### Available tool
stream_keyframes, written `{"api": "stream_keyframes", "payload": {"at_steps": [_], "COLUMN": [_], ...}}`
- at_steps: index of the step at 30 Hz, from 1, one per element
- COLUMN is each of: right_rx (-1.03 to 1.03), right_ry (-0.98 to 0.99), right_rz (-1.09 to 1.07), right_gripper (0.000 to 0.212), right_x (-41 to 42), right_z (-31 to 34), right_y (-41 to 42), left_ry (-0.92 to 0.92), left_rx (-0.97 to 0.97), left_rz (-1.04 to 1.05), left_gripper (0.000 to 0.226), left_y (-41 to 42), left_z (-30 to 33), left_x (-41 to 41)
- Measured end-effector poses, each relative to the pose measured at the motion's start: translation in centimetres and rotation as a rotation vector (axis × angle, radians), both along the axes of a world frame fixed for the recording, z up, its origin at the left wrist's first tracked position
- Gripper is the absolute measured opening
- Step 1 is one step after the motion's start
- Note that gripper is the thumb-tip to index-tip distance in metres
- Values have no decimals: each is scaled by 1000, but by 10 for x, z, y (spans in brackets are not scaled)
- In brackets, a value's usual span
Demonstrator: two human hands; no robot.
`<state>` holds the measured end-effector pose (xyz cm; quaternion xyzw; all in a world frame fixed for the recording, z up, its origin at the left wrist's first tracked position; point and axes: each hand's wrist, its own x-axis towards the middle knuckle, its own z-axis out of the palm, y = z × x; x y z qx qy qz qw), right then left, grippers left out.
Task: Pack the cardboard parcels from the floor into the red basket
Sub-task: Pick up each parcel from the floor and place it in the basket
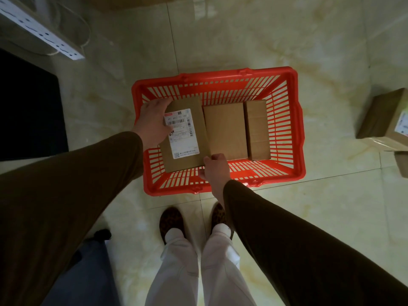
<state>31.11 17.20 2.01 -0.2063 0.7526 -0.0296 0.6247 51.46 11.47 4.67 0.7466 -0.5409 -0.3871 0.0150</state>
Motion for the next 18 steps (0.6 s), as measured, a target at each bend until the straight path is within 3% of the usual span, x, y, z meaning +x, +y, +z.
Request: {"api": "stream_keyframes", "payload": {"at_steps": [10, 18], "right_rx": [-37, -42], "right_ry": [41, 15], "right_rz": [185, 185], "right_gripper": [35, 37], "right_x": [-2, 0], "right_z": [-3, 6], "right_y": [5, 4], "left_ry": [-12, -57], "left_rx": [-1, 32], "left_rz": [25, -13], "left_gripper": [88, 94], "left_y": [10, 11], "left_z": [-9, -6], "left_x": [-1, -2]}}
